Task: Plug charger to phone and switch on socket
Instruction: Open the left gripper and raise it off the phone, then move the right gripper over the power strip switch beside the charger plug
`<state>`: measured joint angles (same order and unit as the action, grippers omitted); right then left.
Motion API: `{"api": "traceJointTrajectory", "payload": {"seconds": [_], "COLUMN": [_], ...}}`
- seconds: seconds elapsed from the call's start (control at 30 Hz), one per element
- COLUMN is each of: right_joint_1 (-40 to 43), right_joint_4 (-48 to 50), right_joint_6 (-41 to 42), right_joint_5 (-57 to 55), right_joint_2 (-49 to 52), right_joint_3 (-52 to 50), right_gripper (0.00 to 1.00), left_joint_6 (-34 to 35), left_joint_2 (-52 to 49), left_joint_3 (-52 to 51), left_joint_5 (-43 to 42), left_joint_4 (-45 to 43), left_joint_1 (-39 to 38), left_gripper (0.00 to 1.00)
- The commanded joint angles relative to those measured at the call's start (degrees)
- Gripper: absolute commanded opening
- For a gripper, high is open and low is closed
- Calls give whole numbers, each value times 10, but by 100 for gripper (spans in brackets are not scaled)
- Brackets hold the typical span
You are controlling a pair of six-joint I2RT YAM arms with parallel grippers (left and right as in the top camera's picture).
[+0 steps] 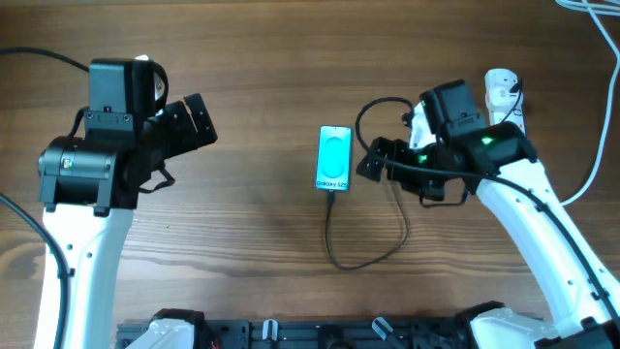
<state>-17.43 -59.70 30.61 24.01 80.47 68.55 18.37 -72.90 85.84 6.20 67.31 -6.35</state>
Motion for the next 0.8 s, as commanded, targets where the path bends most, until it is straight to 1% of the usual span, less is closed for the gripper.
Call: {"api": "traceJointTrajectory", "payload": {"seconds": [0.0,0.1,0.13,0.2,0.23,0.27,0.3,0.33,0.37,0.43,0.5,0.53,0.57,0.63,0.7,0.77], "right_joint_1": [32,66,88,111,126,134,144,151,157,158,158,158,159,164,186,206], "right_joint_4": [-3,-36,-69,-113,-153,-181,-221,-243,-254,-251,-245,-238,-237,-237,-228,-215], "right_joint_6": [-42,-49,-54,-76,-97,-113,-125,-123,-107,-49,-35,-34,3,84,118,116], "right_joint_5": [9,-8,-15,-18,-22,-24,-51,-77,-93,-112,-148,-188,-276,-387,-404,-403], "right_joint_2": [3,3,7,17,31,44,65,78,87,90,90,91,94,103,131,158], "right_joint_3": [74,158,210,274,328,361,403,422,431,431,431,425,417,398,381,378], "right_gripper": [99,99,99,99,99,99,99,99,100,100,100,100,100,100,100,100], "left_joint_6": [1,1,1,1,1,1,1,1,1,1,1,1,1,1,1,1], "left_joint_2": [-3,-3,-3,-3,-3,-3,-3,-3,-3,-3,-3,-3,-3,-3,-3,-3], "left_joint_3": [0,0,0,0,0,0,0,0,0,0,0,0,0,0,0,0], "left_joint_5": [9,9,10,10,9,10,9,9,10,10,10,9,10,10,10,10], "left_joint_4": [0,0,0,0,0,0,0,0,0,0,0,0,0,0,0,0], "left_joint_1": [2,2,2,2,2,2,2,2,2,2,2,2,2,2,2,2], "left_gripper": [100,100,100,100,100,100,100,100,100,100,100,100,100,100,100,100]}}
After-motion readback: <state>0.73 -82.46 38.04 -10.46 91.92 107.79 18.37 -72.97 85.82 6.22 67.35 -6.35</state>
